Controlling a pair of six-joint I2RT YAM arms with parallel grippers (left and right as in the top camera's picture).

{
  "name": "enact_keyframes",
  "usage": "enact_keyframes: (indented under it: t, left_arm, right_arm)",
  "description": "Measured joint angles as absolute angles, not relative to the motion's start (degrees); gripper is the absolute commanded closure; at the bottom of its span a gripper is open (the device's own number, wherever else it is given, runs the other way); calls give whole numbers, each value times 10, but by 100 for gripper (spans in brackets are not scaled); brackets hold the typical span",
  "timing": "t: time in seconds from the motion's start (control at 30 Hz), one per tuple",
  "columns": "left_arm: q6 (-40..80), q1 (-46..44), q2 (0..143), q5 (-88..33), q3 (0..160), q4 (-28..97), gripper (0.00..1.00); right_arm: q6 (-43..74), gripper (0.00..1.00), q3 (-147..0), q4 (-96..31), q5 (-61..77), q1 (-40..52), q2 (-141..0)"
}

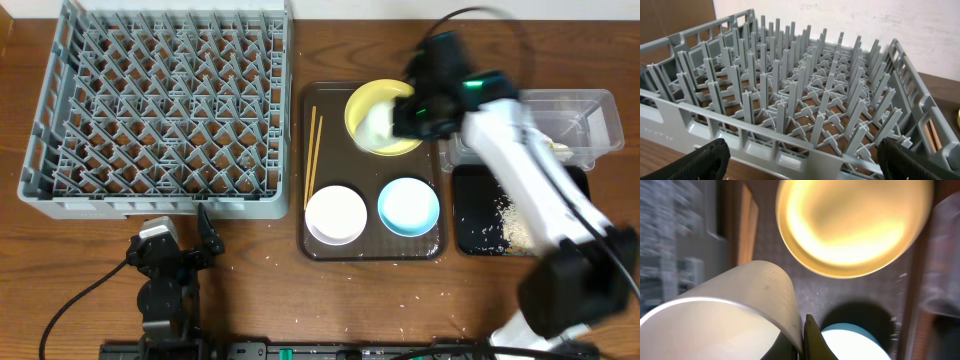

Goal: Sort waste into correct bins and load items into the dishwasher
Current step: 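Grasp the white cup with the right gripper and lift it, then bring the white cup left toward the left gripper over the rack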

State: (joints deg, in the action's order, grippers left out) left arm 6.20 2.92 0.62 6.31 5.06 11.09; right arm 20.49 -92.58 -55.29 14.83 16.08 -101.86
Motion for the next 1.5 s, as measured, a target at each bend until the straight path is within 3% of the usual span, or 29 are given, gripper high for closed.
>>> enact_keyframes:
  t: [0.13, 0.33, 0.77, 0.97, 1.27, 1.43, 1.5]
  left_arm:
    - [79, 29, 6, 39, 49, 91, 5]
    - [142, 29, 42, -2, 82, 102, 5]
    - [274, 29, 453, -266, 379, 97, 5]
    - [401, 29, 601, -449, 435, -33, 5]
    - [709, 29, 693, -611, 440, -49, 5]
    - [715, 29, 701, -688, 440, -50, 7]
    - [688, 29, 701, -708, 440, -50, 13]
  right_arm:
    - [182, 99, -936, -555, 205, 101, -954]
    - [160, 99, -936, -561, 262, 81, -953]
    - [144, 99, -936, -524, 353, 77, -953]
    - [141, 99, -936, -487, 428, 53, -958]
    - [105, 99, -936, -418, 619, 39, -1035]
    - [71, 99, -935, -382, 744, 65, -1112]
    - [61, 99, -933, -374, 783, 82, -1139]
